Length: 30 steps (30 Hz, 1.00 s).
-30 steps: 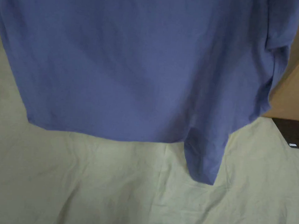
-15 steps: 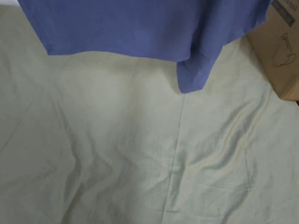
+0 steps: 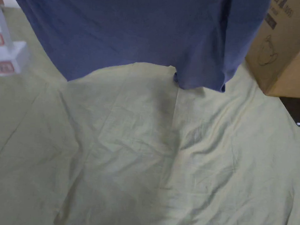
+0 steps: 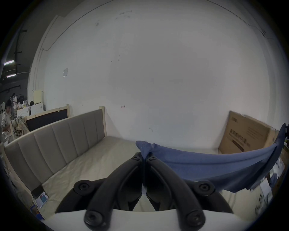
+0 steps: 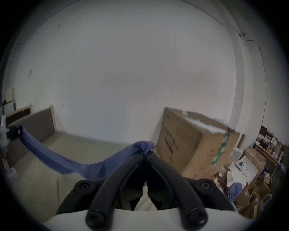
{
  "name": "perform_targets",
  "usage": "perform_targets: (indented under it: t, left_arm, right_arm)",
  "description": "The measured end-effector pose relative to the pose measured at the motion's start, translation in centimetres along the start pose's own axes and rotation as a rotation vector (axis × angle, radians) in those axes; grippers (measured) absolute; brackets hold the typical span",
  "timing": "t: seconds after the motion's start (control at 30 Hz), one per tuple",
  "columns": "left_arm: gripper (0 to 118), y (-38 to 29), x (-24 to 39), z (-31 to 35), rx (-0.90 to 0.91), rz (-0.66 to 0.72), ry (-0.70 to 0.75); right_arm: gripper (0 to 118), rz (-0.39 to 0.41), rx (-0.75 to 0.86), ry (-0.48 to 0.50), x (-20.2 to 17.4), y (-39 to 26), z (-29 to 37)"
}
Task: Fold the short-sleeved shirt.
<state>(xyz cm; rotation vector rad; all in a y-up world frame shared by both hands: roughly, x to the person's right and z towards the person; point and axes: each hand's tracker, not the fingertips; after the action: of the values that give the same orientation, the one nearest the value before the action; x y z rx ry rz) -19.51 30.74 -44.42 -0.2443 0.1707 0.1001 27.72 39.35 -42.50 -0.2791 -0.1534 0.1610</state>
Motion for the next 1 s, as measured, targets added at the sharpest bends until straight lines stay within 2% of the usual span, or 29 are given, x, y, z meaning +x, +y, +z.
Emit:
perform_targets:
  t: [0.07, 0.1, 0.23, 0.37, 0.5, 0.67, 0.87, 0.93, 0.97, 1.0]
  left_arm:
    - [2, -3.5, -1.1, 2.6, -0.034, 0.011, -0.029]
    - [2, -5.6, -1.6, 4.2, -0.052, 0.01, -0.041]
    - [2, -13.3, -3.5, 9.9, -0.122, -0.032, -0.033]
    - [2, -21.1, -6.1, 15.1, -0.257, 0.069, -0.016]
    - [2, -27.6, -7.5, 18.3, -0.395, 0.005, 0.058]
    - [2, -32.5, -9.7, 20.7, -0.528, 0.089, 0.076]
    - [4, -34.3, -11.1, 24.0, -0.595, 0.068, 0.132]
    - [14, -34.5, -12.0, 24.7, -0.62, 0.072, 0.136]
    - [30, -34.5, -12.3, 24.9, -0.627, 0.082, 0.142]
    - [65, -34.3, -12.4, 25.2, -0.63, 0.099, 0.16]
  right_arm:
    - [2, -0.005, -0.051, 0.033, 0.8, -4.5, 1.7]
    - [2, -0.012, -0.078, 0.037, 0.0, -7.4, 3.7]
    - [2, -0.096, -0.163, 0.083, 0.2, -16.7, 9.2]
    - [2, -0.163, -0.308, 0.117, 0.3, -25.4, 14.1]
    - [2, -0.242, -0.459, 0.185, 0.1, -32.9, 17.8]
    - [2, -0.208, -0.598, 0.25, -0.9, -38.2, 21.3]
    - [2, -0.162, -0.697, 0.283, -0.5, -41.7, 23.6]
    - [2, -0.181, -0.71, 0.29, -0.1, -42.2, 24.2]
    - [2, -0.187, -0.711, 0.292, 0.0, -42.3, 24.3]
    - [12, -0.19, -0.709, 0.293, 0.2, -42.3, 24.3]
